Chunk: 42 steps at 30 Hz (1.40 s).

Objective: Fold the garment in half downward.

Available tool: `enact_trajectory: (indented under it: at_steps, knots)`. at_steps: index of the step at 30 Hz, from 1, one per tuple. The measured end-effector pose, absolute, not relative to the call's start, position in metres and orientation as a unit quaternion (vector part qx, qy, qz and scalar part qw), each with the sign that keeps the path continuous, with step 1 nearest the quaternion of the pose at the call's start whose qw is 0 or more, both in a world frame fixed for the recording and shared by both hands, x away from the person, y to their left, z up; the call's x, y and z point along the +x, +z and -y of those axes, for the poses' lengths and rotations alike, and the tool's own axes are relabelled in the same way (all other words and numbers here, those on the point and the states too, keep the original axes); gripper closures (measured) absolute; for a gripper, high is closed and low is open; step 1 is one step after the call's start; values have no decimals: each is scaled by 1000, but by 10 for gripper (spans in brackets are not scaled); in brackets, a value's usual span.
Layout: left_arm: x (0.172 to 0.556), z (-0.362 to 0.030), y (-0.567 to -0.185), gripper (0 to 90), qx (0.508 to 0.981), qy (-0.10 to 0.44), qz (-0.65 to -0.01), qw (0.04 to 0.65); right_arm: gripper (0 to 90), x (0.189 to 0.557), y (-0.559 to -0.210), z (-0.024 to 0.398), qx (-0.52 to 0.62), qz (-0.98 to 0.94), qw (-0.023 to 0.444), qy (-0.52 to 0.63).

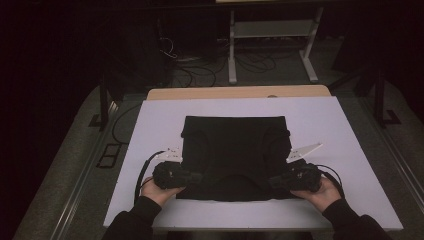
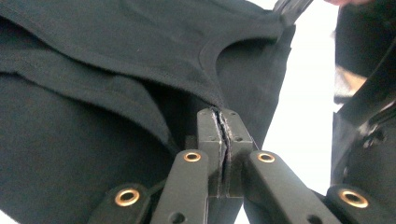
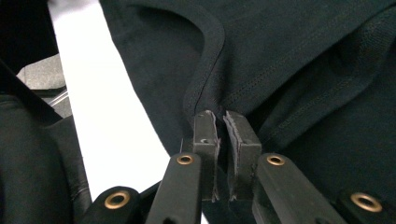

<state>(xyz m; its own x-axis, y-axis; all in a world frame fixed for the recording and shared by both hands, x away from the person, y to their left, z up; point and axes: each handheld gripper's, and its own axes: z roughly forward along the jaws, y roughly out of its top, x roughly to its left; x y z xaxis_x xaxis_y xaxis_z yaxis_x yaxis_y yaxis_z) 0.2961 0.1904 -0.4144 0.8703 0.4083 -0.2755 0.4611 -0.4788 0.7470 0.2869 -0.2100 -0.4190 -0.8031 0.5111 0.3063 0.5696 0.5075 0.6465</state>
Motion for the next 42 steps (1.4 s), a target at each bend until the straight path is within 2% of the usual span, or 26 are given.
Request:
enact_trajectory:
  at_steps: [42]
  knots:
    - [274,-189,-423,872,893,-56,-228,384,820,263,-422,206,-295,880,72,-367]
